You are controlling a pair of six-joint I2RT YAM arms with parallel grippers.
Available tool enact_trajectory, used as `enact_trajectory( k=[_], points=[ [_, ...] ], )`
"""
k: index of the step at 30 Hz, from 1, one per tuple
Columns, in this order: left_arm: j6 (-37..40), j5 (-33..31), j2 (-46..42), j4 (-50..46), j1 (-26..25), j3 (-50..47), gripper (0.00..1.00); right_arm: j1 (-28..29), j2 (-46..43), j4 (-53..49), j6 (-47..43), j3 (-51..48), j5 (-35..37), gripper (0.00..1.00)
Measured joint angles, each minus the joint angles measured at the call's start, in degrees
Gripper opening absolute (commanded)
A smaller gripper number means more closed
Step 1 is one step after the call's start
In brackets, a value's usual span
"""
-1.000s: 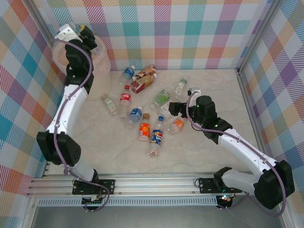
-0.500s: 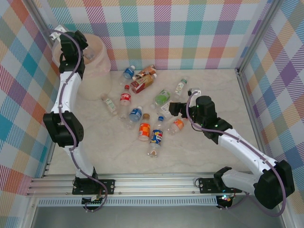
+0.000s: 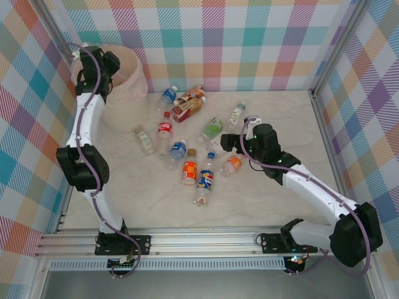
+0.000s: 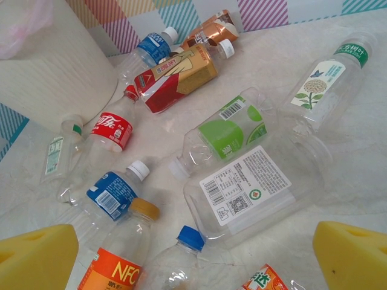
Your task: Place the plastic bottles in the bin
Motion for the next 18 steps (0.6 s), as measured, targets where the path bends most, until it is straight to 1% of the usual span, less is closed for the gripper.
enact_trajectory(
  k=[2,5,8,9,11,18],
  points=[
    [-0.7,0.8,-0.9,-1.1,0.0,-0.8,0.47,0.0,0.3,0.0,0.1,0.3,0.0,1.0],
    [-1.7,1.5,-2.4,-2.5,0.0,-2.1,0.53,0.0,0.7,0.0,0.1,0.5,-0.2,1.0],
    [-2.7,1.6,-3.0,-3.7,0.0,-2.7,0.56,0.0,1.3,0.0,0.2,0.6,-0.5,1.0],
    [-3.1,1.5,-3.0,-4.0,0.0,-2.7,0.59,0.0,1.5,0.0,0.2,0.6,-0.5,1.0],
    [-3.7,1.3,-3.0,-5.1,0.0,-2.7,0.69,0.0,1.9,-0.2,0.2,0.7,-0.7,1.0],
    [-5.4,0.4,-2.5,-8.7,0.0,-2.6,0.8,0.0,2.1,-1.0,0.2,1.2,-1.1,1.0]
  ],
)
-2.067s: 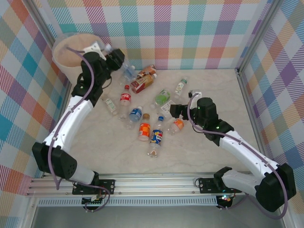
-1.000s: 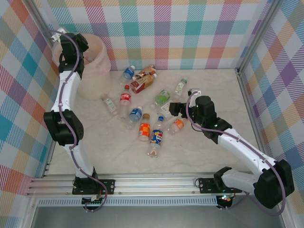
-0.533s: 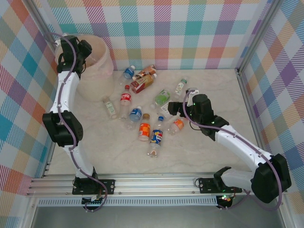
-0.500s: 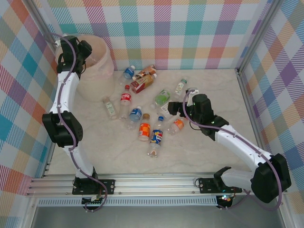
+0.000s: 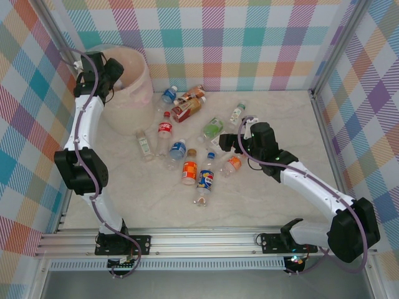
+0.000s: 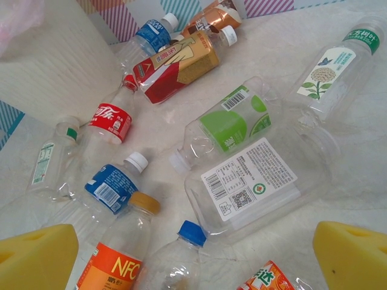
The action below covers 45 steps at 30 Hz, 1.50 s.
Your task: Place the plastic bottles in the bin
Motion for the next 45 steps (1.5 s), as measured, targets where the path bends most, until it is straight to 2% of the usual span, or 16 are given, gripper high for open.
enact_trajectory(
  k=[12,21,31,40,45],
  points=[
    [0.0,2.3,-1.1,-0.2,-0.1,0.3,0.95,0.0,0.5,-1.3,1.7,0.2,2.4,1.0],
    [2.8,3.4,-9.2,-0.2,-2.3,-0.6,1.0,0.0,3.0,-8.1,10.5,0.2,8.6,1.0],
    [4.1,3.4,-16.3,-1.8,-8.6,-4.3,1.0,0.0,3.7,-11.8,22.4,-3.2,9.4,1.0],
    [4.1,-1.7,-29.2,-5.4,-22.7,-20.0,1.0,0.0,3.7,-11.3,25.4,-4.8,9.4,1.0],
    [4.1,-5.6,-32.5,-8.6,-26.3,-26.1,1.0,0.0,3.8,-11.0,25.3,-4.7,9.4,1.0]
  ],
)
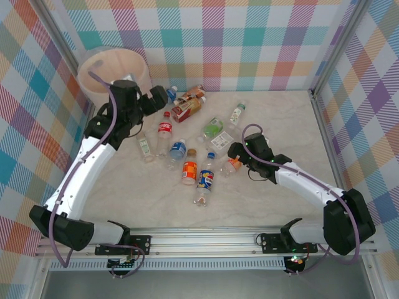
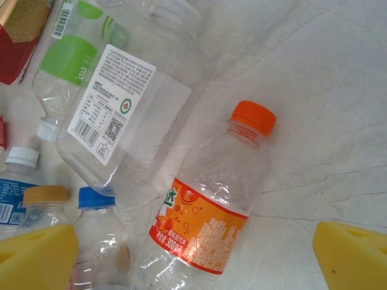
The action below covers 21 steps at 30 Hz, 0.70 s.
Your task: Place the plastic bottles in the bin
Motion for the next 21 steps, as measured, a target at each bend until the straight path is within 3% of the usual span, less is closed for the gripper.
enact_trajectory(
  k=[11,21],
  points=[
    [0.0,-8.7,1.4,-3.9,-0.4,-21.4,1.0,0.0,0.0,0.9,-0.4,0.2,0.0,1.0],
    [-1.2,-14.0,11.4,2.8,3.2,-25.6,1.0,0.0,0.0,0.9,-0.5,0.5,0.0,1.0]
  ],
)
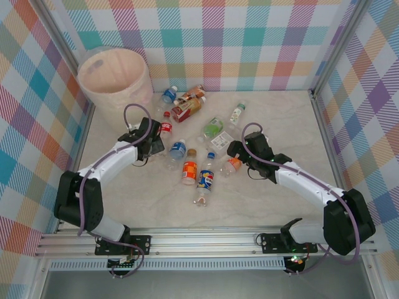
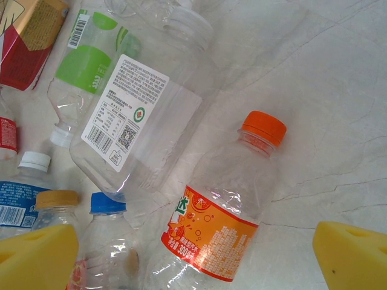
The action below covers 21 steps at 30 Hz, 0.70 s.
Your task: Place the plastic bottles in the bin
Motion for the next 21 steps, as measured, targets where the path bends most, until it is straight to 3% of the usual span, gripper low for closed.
enact_trajectory(
  k=[10,21],
  points=[
    [0.4,3.2,6.7,7.0,4.2,-0.4,0.97,0.0,0.0,0.0,-0.9,0.0,0.3,1.0],
    [1.4,4.3,9.4,12.8,4.2,-2.3,0.83,0.0,0.0,-0.1,-1.5,0.0,0.3,1.0]
  ],
)
